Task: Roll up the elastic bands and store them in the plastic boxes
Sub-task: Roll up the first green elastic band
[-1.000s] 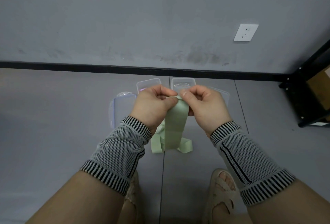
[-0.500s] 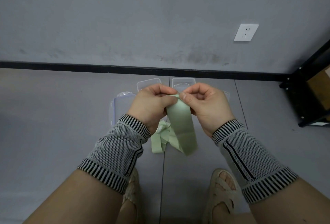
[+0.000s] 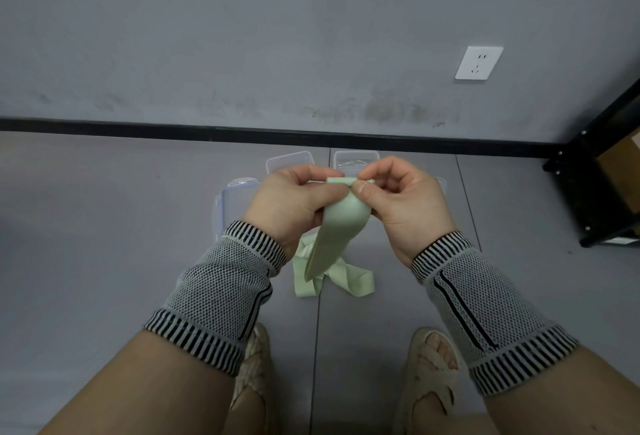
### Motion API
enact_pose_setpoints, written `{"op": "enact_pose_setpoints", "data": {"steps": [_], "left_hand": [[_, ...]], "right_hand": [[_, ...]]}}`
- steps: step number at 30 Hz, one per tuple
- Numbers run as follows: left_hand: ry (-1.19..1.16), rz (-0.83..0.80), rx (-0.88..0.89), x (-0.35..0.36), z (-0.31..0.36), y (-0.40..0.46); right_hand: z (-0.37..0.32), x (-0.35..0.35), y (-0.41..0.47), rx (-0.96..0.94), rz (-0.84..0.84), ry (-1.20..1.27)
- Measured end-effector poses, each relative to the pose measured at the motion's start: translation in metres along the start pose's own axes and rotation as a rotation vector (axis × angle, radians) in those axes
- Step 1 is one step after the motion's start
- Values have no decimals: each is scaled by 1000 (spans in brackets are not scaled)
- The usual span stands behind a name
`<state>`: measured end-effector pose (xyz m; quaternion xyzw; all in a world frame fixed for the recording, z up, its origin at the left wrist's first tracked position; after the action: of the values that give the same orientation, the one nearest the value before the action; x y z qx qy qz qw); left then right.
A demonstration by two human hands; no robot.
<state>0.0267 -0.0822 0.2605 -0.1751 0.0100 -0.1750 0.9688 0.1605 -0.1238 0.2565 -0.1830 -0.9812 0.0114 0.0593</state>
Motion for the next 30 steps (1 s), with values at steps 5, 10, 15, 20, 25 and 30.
{"op": "enact_pose_setpoints", "data": {"steps": [5, 10, 15, 20, 25, 30], "left_hand": [[4, 45, 51, -1, 3, 0], [-19, 71, 96, -2, 6, 0], [-28, 84, 110, -3, 7, 0], [-30, 84, 111, -1, 7, 0], [-72, 44, 97, 2, 7, 0], [-65, 27, 90, 2, 7, 1]], "right_hand": [[-2, 1, -1, -5, 45, 12], [-2, -2, -3, 20, 151, 33], [-7, -3, -7, -9, 202, 12], [-9, -4, -8, -39, 222, -5], [-6, -7, -4, -20, 210, 18], [-5, -7, -4, -18, 205, 28]]}}
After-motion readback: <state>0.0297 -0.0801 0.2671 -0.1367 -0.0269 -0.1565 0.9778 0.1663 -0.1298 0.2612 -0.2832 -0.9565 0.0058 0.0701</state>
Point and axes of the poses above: each hand's wrist, its own y-axis towards the middle knuckle, its own x-axis out of the palm, z = x × y, the point moved 6 cm from there along y, towards the middle knuckle, and after that the axes turned 5 degrees about y, right-handed, at the moved point
